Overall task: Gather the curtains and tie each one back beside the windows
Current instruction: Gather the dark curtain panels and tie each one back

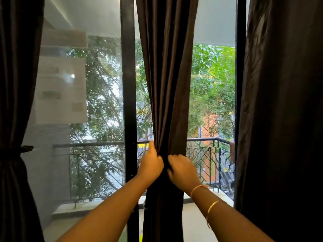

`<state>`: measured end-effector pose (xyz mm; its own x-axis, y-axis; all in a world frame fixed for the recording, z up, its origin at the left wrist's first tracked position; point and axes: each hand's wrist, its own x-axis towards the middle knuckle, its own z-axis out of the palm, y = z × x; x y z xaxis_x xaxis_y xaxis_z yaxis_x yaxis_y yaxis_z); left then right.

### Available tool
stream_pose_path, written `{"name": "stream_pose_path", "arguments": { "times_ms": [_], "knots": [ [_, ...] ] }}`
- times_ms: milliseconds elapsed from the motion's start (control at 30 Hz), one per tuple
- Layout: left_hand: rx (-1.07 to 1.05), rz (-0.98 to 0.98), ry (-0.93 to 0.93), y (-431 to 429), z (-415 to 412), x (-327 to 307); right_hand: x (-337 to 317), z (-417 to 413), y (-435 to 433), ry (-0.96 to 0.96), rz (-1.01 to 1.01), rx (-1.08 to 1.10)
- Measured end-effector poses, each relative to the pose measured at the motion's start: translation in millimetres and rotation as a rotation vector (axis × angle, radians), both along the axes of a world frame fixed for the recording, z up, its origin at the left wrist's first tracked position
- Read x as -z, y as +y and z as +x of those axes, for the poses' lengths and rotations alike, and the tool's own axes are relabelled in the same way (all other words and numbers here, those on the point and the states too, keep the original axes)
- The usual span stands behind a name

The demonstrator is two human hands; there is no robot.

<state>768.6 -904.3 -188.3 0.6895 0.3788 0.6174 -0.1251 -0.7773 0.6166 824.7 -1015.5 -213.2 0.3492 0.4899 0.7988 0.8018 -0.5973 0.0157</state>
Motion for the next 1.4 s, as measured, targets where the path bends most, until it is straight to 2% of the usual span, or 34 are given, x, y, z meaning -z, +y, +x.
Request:
{"name": "stream_pose_path", "arguments": {
  "times_ms": [67,300,400,600,733,833,900,967,1033,1100,1200,1300,1400],
  "knots": [
    [0.043,-0.016,0.005,1,-2,-2,4,-6,10,0.027,-0.038,-0.102],
    [0.063,-0.016,-0.161,7,-8,7,10,-13,14,0.227,0.072,-0.31],
    [0.101,-0.034,-0.185,10,-10,9,12,-16,12,0.221,0.062,-0.298],
    [0.336,-0.108,-0.067,8,-15,14,9,-26,8,0.172,-0.002,-0.249],
    [0.271,-0.037,-0.042,10,-14,14,6,-30,3,0.232,-0.04,-0.249],
    [0.182,-0.02,-0.064,13,-12,12,4,-31,-2,0.284,-0.088,-0.33],
    [0.115,0.026,-0.076,16,-14,12,-1,-33,-5,0.517,0.023,-0.495],
    [0.063,0.084,-0.053,19,-15,13,-12,-38,-7,0.802,0.347,-0.623],
    [0.079,0.115,-0.034,19,-15,13,-22,-39,-6,0.899,0.585,-0.618],
    [0.139,0.146,-0.04,12,-16,12,-31,-40,-2,0.881,0.571,-0.547],
    [0.284,0.192,-0.061,2,-18,7,-39,-42,5,0.741,0.487,-0.376],
    [0.304,0.204,0.024,8,-19,2,-42,-37,9,0.578,0.45,-0.287],
    [0.4,0.197,0.081,21,-26,2,-43,-32,11,0.504,0.431,-0.213]
  ]
}}
